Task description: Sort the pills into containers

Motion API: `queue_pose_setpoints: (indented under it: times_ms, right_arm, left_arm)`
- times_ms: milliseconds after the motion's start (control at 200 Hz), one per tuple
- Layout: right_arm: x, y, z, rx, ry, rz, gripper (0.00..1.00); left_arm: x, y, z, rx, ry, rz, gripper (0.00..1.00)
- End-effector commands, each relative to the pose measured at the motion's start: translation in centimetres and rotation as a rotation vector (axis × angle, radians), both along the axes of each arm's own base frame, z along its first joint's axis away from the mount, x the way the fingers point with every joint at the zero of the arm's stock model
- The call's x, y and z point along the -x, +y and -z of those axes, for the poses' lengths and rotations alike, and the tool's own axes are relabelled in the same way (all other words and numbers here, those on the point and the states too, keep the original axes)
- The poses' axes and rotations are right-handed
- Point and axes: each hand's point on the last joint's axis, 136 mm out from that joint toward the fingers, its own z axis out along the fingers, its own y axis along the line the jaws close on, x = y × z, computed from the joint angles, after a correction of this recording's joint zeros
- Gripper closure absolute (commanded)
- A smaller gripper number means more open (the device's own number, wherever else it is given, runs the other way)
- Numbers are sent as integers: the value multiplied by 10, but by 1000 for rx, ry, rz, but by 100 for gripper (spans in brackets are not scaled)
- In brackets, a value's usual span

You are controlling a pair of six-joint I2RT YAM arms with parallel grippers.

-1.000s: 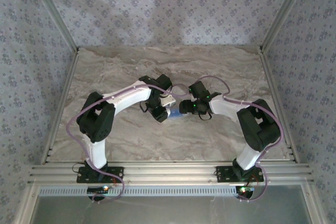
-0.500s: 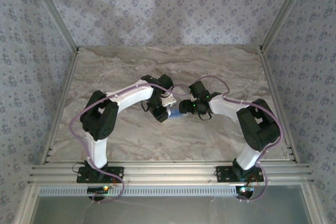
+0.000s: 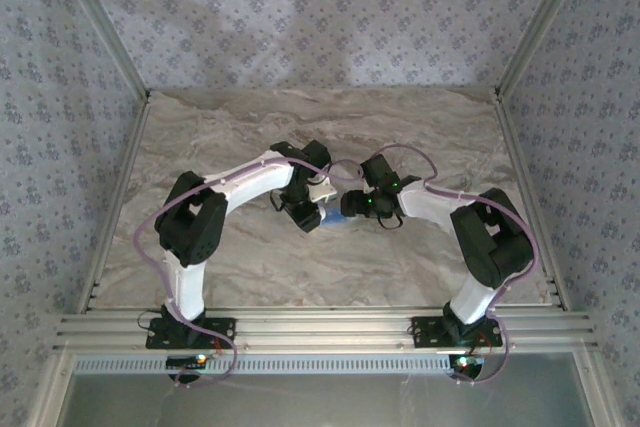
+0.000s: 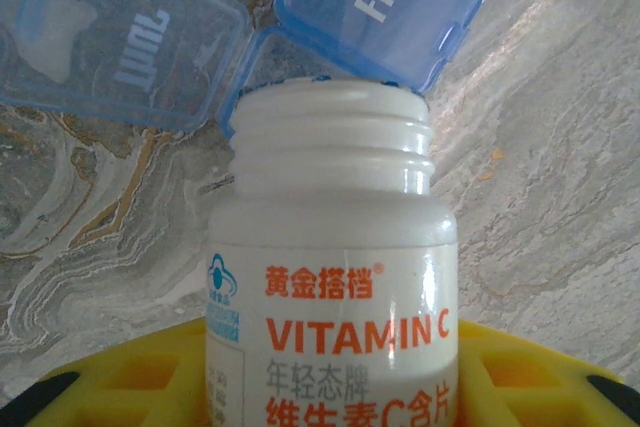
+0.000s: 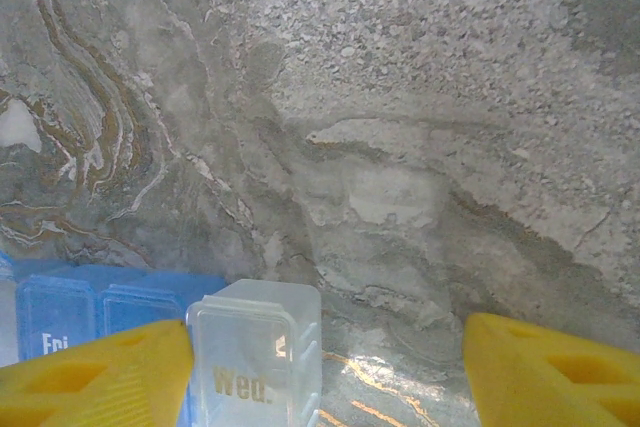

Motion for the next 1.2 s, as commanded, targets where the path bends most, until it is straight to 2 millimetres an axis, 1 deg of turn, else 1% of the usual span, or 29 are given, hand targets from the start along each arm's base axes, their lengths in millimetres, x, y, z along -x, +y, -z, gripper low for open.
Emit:
queue_pose_setpoints:
  times_ms: [0,560,885,1194]
  right_arm:
    - [11,-1,13,32,56,-7,26]
    - [10,3,13,29,60,-13,26]
    - [11,3,13,34,61,-15,26]
    - [11,3,14,38,62,-15,26]
  left_arm:
    - [1,5,-2,-36,20,20,100]
    - [6,7,6,-55,55,32,100]
    - [0,3,-8,-28,17,32,100]
    - [1,6,-3,-33,20,29,100]
